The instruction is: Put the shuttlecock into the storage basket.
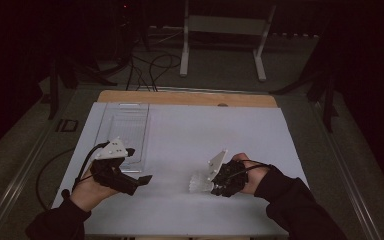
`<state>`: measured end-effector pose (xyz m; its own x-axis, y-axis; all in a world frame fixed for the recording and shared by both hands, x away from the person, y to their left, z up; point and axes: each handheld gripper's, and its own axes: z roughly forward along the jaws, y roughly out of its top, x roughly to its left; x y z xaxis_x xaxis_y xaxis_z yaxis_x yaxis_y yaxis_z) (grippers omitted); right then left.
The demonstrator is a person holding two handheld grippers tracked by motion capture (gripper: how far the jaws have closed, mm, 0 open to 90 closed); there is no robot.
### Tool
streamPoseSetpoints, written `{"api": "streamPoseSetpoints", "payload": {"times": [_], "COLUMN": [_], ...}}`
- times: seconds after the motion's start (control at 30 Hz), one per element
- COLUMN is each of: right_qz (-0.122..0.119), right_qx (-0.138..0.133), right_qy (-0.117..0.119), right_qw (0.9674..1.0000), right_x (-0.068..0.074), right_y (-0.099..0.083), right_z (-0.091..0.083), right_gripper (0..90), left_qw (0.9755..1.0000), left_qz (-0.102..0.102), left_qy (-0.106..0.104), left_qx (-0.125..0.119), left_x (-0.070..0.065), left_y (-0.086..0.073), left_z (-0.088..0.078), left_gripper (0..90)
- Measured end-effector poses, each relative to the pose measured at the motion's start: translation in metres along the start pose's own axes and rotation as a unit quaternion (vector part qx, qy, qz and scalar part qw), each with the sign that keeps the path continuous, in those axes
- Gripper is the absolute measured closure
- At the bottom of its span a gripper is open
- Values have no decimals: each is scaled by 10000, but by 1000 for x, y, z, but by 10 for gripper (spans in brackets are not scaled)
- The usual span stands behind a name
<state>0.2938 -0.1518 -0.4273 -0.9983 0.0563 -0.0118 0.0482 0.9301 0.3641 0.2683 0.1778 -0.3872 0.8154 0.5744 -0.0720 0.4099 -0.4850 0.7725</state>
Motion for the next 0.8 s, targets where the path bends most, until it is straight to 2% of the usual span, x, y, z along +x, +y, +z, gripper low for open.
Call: {"api": "streamPoseSetpoints", "payload": {"times": [0.07,0.1,0.17,0.2,0.23,0.27,0.3,0.4,0.53,0.57,0.63,0.8], "right_qz": [5,-25,-74,-74,-114,-104,-119,-174,-231,-248,-268,-294], "right_qx": [14,26,1,1,-2,-18,-23,-58,-58,-38,-24,-65], "right_qy": [-14,-2,-18,-18,-24,-22,17,0,-8,13,-1,7], "right_qw": [10000,10000,10000,10000,9999,9999,9999,9998,9997,9997,9996,9995], "right_x": [1,2,3,3,5,5,6,7,9,9,10,11], "right_y": [1,1,3,3,5,5,6,8,11,12,13,14], "right_z": [0,0,0,0,0,0,-1,-1,-1,-1,-1,0], "right_gripper": [659,659,659,659,659,659,659,659,659,659,659,659], "left_qw": [10000,9996,9989,9989,9979,9979,9970,9963,9950,9933,9923,9905], "left_qz": [-1,-9,-8,-8,71,71,128,123,157,195,216,257], "left_qy": [-16,-45,-135,-135,-143,-143,-197,-319,-368,-436,-483,-684], "left_qx": [95,268,440,440,631,631,732,793,917,1049,1120,1162], "left_x": [0,-1,-1,-1,-3,-3,-4,-5,-4,-4,-4,-5], "left_y": [3,7,12,12,17,17,20,25,29,31,33,39], "left_z": [1,4,8,8,13,13,17,24,31,36,40,51], "left_gripper": [1,1,1,1,1,1,1,7,8,9,8,32]}}
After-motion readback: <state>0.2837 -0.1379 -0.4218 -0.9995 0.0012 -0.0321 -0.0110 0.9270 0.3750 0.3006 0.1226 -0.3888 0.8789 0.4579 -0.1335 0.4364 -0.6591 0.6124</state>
